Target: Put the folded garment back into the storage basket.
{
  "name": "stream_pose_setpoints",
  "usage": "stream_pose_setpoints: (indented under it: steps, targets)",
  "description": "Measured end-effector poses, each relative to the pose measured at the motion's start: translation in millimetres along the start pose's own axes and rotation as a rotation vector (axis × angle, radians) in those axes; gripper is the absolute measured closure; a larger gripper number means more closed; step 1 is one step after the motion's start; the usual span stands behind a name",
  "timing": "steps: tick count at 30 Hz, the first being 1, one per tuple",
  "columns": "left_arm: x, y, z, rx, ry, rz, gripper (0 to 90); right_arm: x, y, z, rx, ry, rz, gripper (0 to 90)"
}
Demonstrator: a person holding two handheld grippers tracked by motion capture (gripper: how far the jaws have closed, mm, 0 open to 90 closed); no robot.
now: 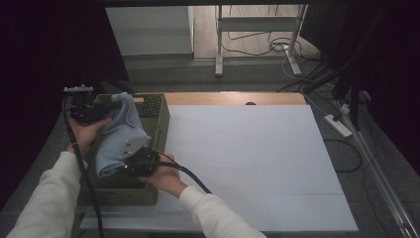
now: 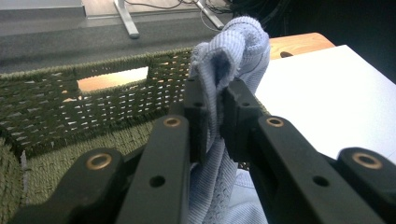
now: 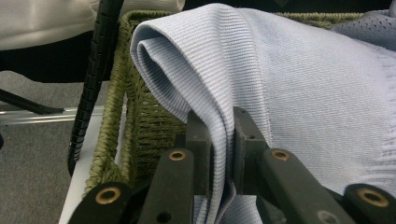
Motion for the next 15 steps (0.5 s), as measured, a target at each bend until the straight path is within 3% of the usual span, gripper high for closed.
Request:
stream_pose_setpoints:
  steps: [15]
  targets:
    - [-15.6,-10.6,5.6,0.017,-0.01,0.031,80.4,-6.6,-2.8,-6.3,-0.011,-0.013,0.021,79.1]
Point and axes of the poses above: each handheld gripper's, and its own axes: x roughly backward along the jaws, y roughly out of its top, z roughly to its left, the point moved 8 cm from there along -x, roughly forward along the jaws, and after that the axes turned 6 degrees about -x, right-handed, at the moved point
